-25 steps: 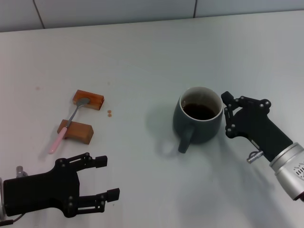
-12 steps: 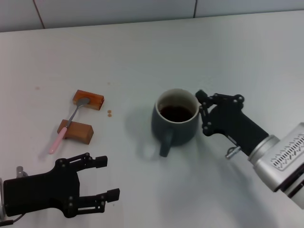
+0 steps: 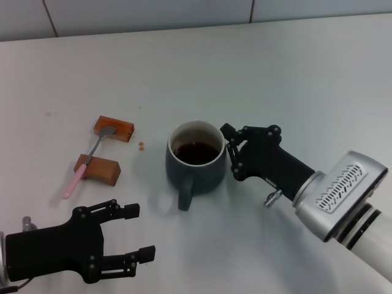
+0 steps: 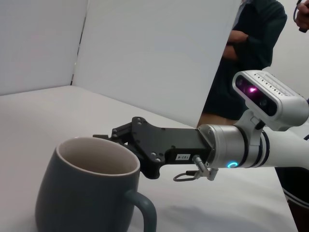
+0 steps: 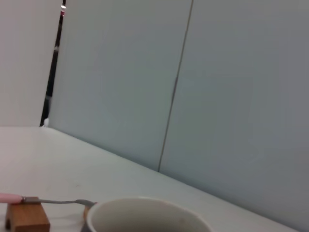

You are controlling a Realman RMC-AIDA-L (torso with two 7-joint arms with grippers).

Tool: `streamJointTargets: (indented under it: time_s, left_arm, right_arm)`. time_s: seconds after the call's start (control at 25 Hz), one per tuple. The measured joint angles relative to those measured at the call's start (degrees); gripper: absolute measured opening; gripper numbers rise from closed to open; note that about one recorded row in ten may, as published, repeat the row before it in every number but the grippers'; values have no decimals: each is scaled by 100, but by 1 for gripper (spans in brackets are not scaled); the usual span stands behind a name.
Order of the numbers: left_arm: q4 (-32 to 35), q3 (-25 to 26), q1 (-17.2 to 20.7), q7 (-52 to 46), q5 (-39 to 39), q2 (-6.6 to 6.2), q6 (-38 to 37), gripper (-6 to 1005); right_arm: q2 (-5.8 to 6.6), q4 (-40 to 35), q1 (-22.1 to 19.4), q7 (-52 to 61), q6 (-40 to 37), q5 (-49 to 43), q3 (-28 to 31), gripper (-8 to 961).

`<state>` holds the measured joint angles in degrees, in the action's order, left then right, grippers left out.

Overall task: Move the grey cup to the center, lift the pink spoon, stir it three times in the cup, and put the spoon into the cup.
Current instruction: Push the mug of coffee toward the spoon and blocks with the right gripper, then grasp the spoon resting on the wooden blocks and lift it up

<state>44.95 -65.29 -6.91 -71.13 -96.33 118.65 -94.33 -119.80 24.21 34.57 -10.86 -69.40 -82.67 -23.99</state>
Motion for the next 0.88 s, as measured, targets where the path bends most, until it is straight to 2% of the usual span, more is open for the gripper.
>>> streamJointTargets:
  time_s: [0.04,0.16,0.24,0.28,0.4,0.44,0.48,0.6,0.64,0.68,0.8,0.84,0.88]
  left_arm:
    - [-2,-1,8,2,0,0,-5,843]
    - [-2,-1,25,12,0,0,-9,843]
    - [-3,0,34,24,1,0,-13,843]
    - [-4,1,37,27,0,-1,-14,843]
    - [-11,-2,40,34,0,-6,-12,843]
    - [-12,-2,41,36,0,-8,-11,843]
    - [-13,-2,41,36,0,-9,-11,843]
    - [-13,-1,41,41,0,-9,-14,843]
    - [-13,-1,41,45,0,-9,-15,843]
    - [-13,-1,41,45,0,-9,-15,843]
    - [-11,6,20,47,-14,-9,-12,843]
    - [-15,7,12,47,-21,-9,-12,843]
    - [-20,7,1,48,-25,-9,-9,843]
  right_arm:
    - [0,1,-61,-1,48,-124,251,0]
    - [9,-28,-189,-2,-48,-139,484,-1]
    - [35,-159,-499,86,-438,-142,888,-1]
    - [35,-159,-499,86,-438,-142,888,-1]
    - [52,-314,-742,340,-1059,-201,976,0]
    - [61,-507,-892,760,-1551,-432,953,0]
    - [61,-507,-892,760,-1551,-432,953,0]
    - [63,-1133,-1057,1952,-2248,-1188,953,-1]
    - [65,-1686,-1074,2908,-2665,-1969,954,-1]
    - [65,-1686,-1074,2908,-2665,-1969,954,-1]
    - [69,-2450,-990,4161,-3140,-2954,955,4]
    - [69,-2969,-891,5015,-3360,-3547,935,7]
    - [69,-2969,-891,5015,-3360,-3547,935,10]
